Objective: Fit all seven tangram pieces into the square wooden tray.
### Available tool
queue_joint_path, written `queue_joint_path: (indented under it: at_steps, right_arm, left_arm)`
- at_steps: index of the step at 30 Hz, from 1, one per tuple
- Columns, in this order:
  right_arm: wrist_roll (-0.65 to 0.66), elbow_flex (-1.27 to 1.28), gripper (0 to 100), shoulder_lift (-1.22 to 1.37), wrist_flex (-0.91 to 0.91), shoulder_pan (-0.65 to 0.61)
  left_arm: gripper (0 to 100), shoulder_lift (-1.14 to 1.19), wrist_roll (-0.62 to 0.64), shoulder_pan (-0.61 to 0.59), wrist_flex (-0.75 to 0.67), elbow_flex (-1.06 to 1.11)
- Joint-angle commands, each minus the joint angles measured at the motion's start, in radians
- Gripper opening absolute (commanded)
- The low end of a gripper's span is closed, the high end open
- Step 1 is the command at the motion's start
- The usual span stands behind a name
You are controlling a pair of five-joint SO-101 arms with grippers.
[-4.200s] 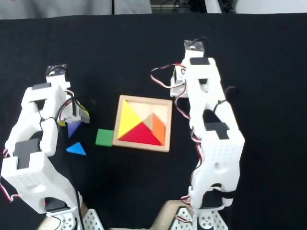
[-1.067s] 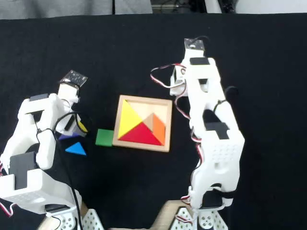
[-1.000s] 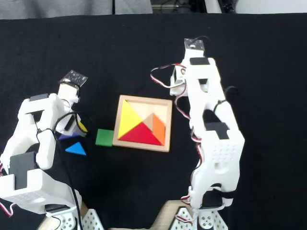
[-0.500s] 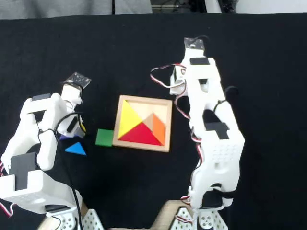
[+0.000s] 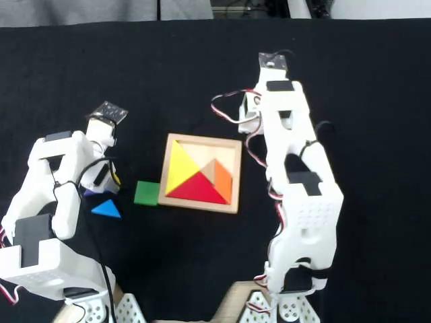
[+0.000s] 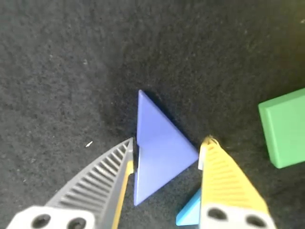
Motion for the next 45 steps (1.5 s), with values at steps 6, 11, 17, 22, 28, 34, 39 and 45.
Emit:
queue_joint_path:
  at_steps: [6, 11, 17, 22, 28, 34, 39, 45]
  right_arm:
    - [0.008, -0.004, 1.3, -0.008, -0.014, 0.002]
    - [0.008, -0.004, 1.3, -0.008, -0.014, 0.002]
    - [0.008, -0.004, 1.3, -0.008, -0.014, 0.002]
    - [0.008, -0.004, 1.3, -0.008, -0.014, 0.003]
    - [0.008, -0.013, 1.4, 0.018, -0.012, 0.003]
    - [0.009, -0.015, 1.5, 0.022, -0.014, 0.002]
    - [0.032, -0.015, 1.5, 0.025, -0.014, 0.002]
    - [0.063, -0.013, 1.4, 0.028, -0.015, -0.018]
  left_arm:
    - [20, -0.069, 0.069, 0.004, 0.003, -0.035]
    - [20, -0.212, 0.069, 0.005, 0.005, -0.004]
    - [20, -0.377, 0.117, 0.093, 0.127, 0.028]
    - [20, -0.448, 0.167, 0.163, 0.196, -0.016]
    - [22, -0.345, -0.014, 0.036, 0.201, -0.064]
    - [36, -0.086, -0.049, -0.084, 0.192, -0.156]
    - [34, 0.058, -0.048, -0.061, 0.149, -0.223]
    - [33, 0.14, -0.044, -0.019, 0.071, -0.231]
